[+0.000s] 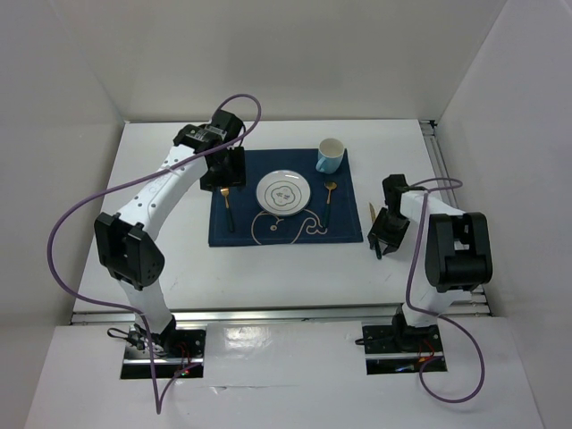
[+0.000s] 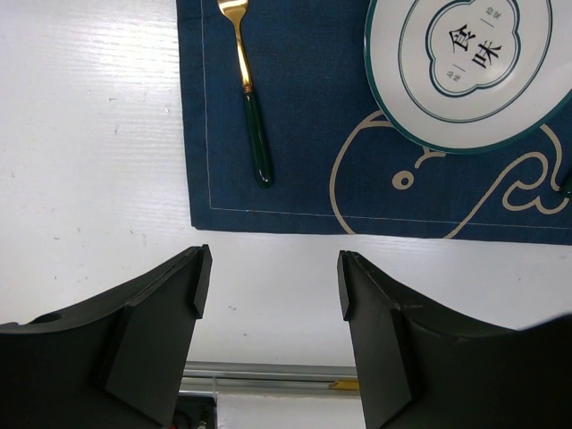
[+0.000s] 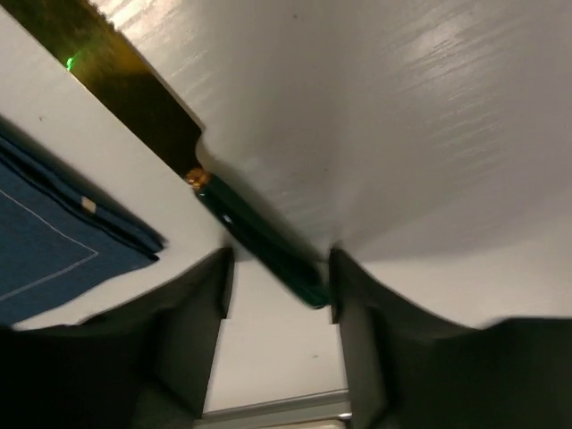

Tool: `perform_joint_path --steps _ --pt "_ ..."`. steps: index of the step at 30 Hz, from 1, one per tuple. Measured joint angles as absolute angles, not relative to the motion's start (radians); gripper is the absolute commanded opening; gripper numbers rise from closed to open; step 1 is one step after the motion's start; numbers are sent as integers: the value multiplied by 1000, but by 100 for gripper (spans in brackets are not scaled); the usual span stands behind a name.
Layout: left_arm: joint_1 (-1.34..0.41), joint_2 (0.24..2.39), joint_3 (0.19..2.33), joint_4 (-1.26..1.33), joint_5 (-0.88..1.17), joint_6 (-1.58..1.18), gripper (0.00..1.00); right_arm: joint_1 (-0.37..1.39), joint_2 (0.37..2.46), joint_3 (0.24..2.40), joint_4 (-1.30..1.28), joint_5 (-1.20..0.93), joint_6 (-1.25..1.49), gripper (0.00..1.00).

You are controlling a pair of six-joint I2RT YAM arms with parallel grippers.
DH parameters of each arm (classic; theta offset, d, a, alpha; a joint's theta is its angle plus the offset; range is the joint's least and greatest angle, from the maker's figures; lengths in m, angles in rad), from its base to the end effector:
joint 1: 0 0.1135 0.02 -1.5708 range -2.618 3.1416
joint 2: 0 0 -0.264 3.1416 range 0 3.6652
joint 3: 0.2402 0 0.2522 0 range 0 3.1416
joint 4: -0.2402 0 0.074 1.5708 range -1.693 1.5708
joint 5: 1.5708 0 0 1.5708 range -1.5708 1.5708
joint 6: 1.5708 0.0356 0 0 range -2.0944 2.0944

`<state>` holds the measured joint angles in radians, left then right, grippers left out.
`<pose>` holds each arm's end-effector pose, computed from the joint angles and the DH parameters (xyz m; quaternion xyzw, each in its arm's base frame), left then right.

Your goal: Set the dinner table for one person

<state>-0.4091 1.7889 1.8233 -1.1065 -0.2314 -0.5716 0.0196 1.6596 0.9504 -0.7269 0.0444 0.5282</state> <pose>0.3444 -0.1404 0.3442 -0.1065 0.9571 -0.0168 0.2689 0.2831 0.0040 0.1539 0.2524 0.9650 -0.0031 0.0708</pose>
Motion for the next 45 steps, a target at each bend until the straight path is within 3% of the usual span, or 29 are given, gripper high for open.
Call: perform_joint_path --steps 2,3,6,12,17,26,29,31,34,36,43,45 --pt "-409 1789 1824 -1106 -231 -571 75 14 1658 946 -726 41 530 34" --pt "-409 1789 1824 -1106 -231 -571 74 8 1658 946 -724 38 530 17" --pt "-409 1789 1824 -1106 -231 -570 74 -4 1658 949 -721 33 534 0" --pt "-409 1789 1824 -1106 -231 -552 74 17 1657 1021 -723 59 518 0" --pt "-409 1789 1824 -1106 -231 -552 74 148 1674 1206 -724 78 500 0" --pt "-409 1789 1824 -1108 -233 -551 74 289 1885 1374 -718 64 481 0" --pt "-409 1789 1823 -1108 -234 -551 74 296 1959 1390 -720 59 480 14" --pt "-409 1789 1823 -1109 -235 -552 74 297 1993 1401 -720 59 482 36" --pt "-409 1789 1821 -1111 -239 -552 74 304 1995 1416 -721 61 482 54" --pt "-409 1789 1819 -1112 -239 -552 74 311 1994 1422 -723 67 484 60" --pt "-409 1789 1819 -1119 -238 -552 74 310 1946 1476 -798 140 506 98" --pt "-409 1789 1820 -1122 -229 -553 75 295 1891 1488 -831 187 529 100"
